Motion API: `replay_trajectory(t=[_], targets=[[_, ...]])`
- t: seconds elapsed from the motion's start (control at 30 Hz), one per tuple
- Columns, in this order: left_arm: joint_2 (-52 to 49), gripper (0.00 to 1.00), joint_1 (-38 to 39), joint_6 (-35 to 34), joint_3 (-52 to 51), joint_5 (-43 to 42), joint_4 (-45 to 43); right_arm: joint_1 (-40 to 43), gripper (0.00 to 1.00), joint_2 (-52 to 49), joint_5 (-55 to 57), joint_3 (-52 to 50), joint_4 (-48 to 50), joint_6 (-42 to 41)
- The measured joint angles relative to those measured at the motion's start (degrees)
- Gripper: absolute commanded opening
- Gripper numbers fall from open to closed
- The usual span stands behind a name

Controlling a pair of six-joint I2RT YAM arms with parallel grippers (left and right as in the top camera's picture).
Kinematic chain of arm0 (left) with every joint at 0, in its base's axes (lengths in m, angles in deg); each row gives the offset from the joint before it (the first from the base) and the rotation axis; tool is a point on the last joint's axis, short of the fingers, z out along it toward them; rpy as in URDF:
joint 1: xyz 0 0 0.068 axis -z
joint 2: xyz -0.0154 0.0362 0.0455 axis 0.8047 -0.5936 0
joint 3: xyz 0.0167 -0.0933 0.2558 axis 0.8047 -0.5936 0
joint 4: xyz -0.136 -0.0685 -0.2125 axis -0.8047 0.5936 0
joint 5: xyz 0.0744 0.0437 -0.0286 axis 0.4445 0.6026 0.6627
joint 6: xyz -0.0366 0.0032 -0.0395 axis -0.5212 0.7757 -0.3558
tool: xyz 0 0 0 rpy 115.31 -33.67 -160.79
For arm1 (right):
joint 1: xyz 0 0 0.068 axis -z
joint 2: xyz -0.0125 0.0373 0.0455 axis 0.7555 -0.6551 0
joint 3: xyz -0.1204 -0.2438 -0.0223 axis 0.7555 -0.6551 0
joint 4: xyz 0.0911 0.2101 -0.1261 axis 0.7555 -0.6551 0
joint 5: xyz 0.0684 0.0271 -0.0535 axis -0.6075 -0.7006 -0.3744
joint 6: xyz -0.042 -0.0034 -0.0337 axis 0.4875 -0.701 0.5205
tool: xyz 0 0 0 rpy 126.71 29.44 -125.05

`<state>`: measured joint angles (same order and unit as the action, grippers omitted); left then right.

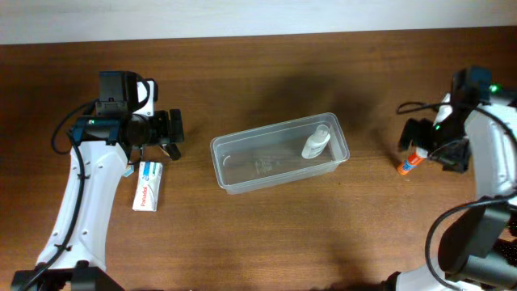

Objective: Pack container
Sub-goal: 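Grasp the orange-and-white tube with the right gripper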

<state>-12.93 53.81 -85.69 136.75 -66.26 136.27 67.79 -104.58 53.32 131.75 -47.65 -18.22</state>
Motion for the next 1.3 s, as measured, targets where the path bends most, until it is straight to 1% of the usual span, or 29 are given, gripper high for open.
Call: replay_trajectory(t=[0.03, 0.1, 0.13, 0.17, 0.23, 0.27, 0.43, 0.47, 0.53, 0.57, 0.67, 0.93, 1.0, 1.03, 1.17, 1.23, 1.3], targets=[[0.0, 1.00, 0.0, 0.0, 0.0, 0.0, 0.0, 0.0, 0.98, 0.0, 0.0, -1.3, 1.5, 0.1], [0.0, 0.99, 0.0, 0.0, 0.0, 0.0, 0.0, 0.0, 0.91, 0.0, -0.2, -3.1, 4.0, 0.1], [0.0, 0.99, 0.0, 0.0, 0.0, 0.0, 0.0, 0.0, 0.83, 0.0, -0.2, -3.4, 4.4, 0.1], [0.0, 0.99, 0.0, 0.0, 0.0, 0.0, 0.0, 0.0, 0.73, 0.0, -0.2, -3.5, 4.8, 0.3], [0.0, 0.99, 0.0, 0.0, 0.0, 0.0, 0.0, 0.0, 0.63, 0.0, -0.5, -3.5, 5.1, 0.2], [0.0, 0.99, 0.0, 0.0, 0.0, 0.0, 0.0, 0.0, 0.62, 0.0, -0.4, -3.5, 5.1, 0.2], [0.0, 0.99, 0.0, 0.0, 0.0, 0.0, 0.0, 0.0, 0.44, 0.0, -0.5, -3.5, 5.2, 0.1], [0.0, 0.99, 0.0, 0.0, 0.0, 0.0, 0.0, 0.0, 0.43, 0.0, -0.4, -3.5, 5.2, 0.3], [0.0, 0.99, 0.0, 0.0, 0.0, 0.0, 0.0, 0.0, 0.35, 0.0, -0.4, -3.5, 5.2, 0.2], [0.0, 0.99, 0.0, 0.0, 0.0, 0.0, 0.0, 0.0, 0.33, 0.0, -0.4, -3.5, 5.2, 0.2], [0.0, 0.99, 0.0, 0.0, 0.0, 0.0, 0.0, 0.0, 0.27, 0.0, -0.4, -3.5, 5.2, 0.2], [0.0, 0.99, 0.0, 0.0, 0.0, 0.0, 0.0, 0.0, 0.19, 0.0, -0.3, -3.5, 6.0, 0.2], [0.0, 0.99, 0.0, 0.0, 0.0, 0.0, 0.0, 0.0, 0.15, 0.0, -0.3, -3.5, 5.9, 0.3], [0.0, 0.99, 0.0, 0.0, 0.0, 0.0, 0.0, 0.0, 0.14, 0.0, -0.4, -3.3, 5.4, 0.3], [0.0, 0.99, 0.0, 0.0, 0.0, 0.0, 0.0, -0.6, 0.14, 0.0, -0.3, 0.7, -0.5, 1.7], [0.0, 0.99, 0.0, 0.0, 0.0, 0.0, -0.1, -2.8, 0.14, 0.5, -0.6, 6.2, -6.1, 3.4], [0.0, 0.99, 0.0, 0.0, 0.0, -0.1, 0.0, -5.3, 0.14, 1.5, -1.0, 10.5, -9.1, 4.9]])
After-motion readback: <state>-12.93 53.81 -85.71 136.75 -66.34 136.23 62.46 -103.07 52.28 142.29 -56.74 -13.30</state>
